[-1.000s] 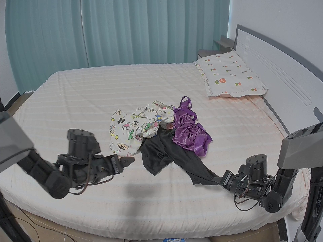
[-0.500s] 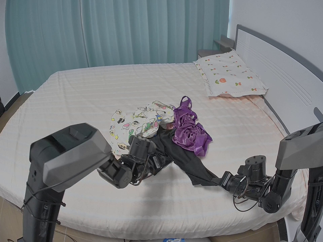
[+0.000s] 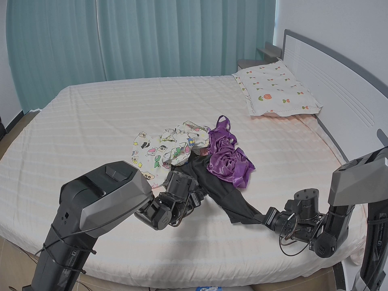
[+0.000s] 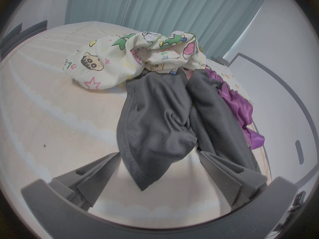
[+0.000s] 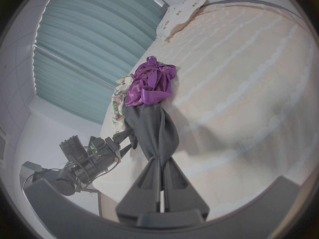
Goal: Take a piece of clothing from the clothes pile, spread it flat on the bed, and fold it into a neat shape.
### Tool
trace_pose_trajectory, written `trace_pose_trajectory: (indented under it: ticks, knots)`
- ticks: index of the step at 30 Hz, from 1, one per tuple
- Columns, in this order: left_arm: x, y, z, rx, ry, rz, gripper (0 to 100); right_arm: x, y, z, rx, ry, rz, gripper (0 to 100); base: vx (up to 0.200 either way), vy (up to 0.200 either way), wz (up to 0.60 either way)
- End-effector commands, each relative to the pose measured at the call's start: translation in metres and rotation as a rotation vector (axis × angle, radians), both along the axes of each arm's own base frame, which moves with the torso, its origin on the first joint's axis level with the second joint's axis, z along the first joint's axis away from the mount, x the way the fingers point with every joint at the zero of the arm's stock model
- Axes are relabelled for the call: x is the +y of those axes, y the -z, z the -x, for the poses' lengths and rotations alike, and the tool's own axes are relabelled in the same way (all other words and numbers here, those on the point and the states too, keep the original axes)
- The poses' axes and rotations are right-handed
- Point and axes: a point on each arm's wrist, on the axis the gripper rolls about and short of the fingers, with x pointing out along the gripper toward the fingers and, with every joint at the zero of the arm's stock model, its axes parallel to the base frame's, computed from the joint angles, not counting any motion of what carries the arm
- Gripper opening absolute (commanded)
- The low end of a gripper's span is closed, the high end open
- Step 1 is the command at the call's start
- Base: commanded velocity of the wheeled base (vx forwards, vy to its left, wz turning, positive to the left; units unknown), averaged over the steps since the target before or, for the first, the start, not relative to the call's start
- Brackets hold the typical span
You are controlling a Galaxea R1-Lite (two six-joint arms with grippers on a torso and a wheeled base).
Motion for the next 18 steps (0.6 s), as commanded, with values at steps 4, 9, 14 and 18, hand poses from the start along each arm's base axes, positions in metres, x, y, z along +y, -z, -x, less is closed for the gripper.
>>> trace_pose_trajectory:
  ticks: [4, 9, 14, 18]
  knots:
    - [-0.005, -0.001, -0.009, -0.031, -0.025, 0.003, 100, 0.000, 0.001, 0.000, 0.001, -0.002, 0.000, 0, 0.000, 0.000, 0.00]
    - [-0.005, 0.000, -0.009, 0.028, -0.041, -0.024, 0, 0.001, 0.000, 0.000, -0.002, -0.001, -0.003, 0, 0.000, 0.000, 0.00]
    - [0.000, 0.004, -0.005, 0.054, -0.117, -0.011, 0, 0.001, -0.009, -0.004, -0.079, 0.006, -0.037, 0, 0.000, 0.000, 0.00]
    - [0.009, -0.020, 0.003, 0.059, -0.180, 0.064, 0, 0.002, -0.017, 0.000, -0.148, -0.003, -0.070, 0, 0.000, 0.000, 0.00]
